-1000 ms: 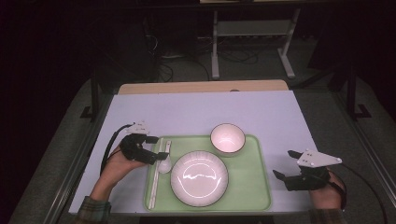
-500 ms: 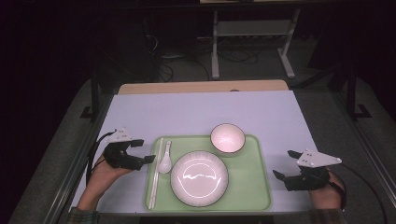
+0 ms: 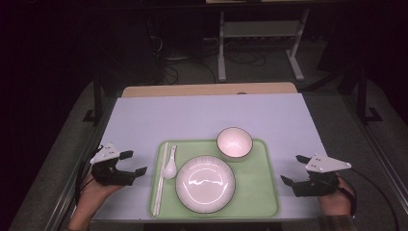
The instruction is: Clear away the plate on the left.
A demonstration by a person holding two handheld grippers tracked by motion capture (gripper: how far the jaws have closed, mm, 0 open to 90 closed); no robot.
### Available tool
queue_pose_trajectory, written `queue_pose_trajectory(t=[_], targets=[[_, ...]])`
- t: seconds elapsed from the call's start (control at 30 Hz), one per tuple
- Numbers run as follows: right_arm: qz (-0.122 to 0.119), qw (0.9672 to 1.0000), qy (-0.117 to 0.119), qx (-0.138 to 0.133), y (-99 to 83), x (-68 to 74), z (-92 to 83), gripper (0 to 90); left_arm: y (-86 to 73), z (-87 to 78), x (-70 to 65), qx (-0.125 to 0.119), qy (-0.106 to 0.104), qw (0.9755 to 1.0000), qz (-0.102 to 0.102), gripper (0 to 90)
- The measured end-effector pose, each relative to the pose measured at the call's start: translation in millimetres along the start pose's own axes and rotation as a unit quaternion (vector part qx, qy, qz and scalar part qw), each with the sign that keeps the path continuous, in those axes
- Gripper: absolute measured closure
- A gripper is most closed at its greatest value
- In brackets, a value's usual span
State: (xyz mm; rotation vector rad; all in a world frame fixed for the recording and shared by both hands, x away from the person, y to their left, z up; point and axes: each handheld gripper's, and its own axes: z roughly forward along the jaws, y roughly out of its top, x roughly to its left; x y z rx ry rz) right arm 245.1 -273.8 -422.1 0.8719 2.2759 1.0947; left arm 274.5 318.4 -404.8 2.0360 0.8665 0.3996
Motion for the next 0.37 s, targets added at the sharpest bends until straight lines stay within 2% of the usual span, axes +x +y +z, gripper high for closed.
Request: queue_pose_trajectory(t=[0.13, 0.37], targets=[[0.001, 1.0000, 0.001, 0.001, -0.2, 0.2, 0.4, 13.3, -8.7, -4.2, -2.1, -0.002, 0.018, 0.9998, 0.006, 15.2], [0.003, 1.0000, 0.000, 0.001, -1.0, -0.4, 0.2, 13.2, -18.9, -7.5, -3.8, -0.001, 0.025, 0.9997, 0.007, 15.2]])
